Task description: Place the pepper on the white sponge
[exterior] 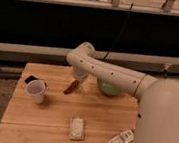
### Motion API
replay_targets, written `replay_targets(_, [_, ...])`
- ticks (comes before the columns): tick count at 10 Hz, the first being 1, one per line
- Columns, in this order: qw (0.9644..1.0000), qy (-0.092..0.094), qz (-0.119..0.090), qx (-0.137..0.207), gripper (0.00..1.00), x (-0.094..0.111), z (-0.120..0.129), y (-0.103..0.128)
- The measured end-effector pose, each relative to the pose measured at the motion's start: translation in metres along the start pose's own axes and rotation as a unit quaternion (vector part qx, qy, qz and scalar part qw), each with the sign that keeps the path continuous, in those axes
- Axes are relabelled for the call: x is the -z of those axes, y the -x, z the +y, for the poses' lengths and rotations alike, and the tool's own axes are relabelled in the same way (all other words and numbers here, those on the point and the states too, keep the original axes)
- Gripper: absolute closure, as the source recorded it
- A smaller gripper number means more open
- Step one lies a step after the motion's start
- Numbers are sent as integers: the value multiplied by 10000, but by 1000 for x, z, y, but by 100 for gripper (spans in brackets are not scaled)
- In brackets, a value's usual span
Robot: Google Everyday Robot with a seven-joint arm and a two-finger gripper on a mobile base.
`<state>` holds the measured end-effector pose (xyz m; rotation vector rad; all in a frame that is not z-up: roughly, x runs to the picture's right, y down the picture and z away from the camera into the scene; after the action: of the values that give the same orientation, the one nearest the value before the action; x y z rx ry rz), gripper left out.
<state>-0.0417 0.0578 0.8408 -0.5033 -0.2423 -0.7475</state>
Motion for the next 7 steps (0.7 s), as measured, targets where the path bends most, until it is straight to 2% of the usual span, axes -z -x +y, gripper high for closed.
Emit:
replay_targets(3, [9998,150,-100,-86,20,-16,-5,6])
replay_targets(7, [9980,207,-309,-519,20,-30,-8,9])
